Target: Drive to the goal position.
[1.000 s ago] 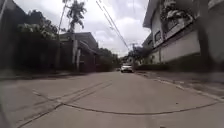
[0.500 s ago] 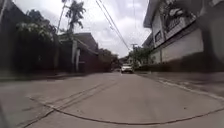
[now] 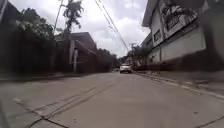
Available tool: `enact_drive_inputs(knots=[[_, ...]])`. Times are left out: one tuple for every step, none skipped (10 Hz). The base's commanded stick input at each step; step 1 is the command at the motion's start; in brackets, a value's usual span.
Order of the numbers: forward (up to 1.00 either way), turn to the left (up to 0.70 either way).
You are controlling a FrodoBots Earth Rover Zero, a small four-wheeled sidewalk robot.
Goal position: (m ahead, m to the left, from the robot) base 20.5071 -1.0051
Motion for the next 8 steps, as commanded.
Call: enact_drive_inputs(knots=[[0.50,0.00],[0.50,0.00],[0.50,0.00],[0.50,0.00],[0.50,0.00],[0.50,0.00],[0.50,0.00],[0.50,-0.22]])
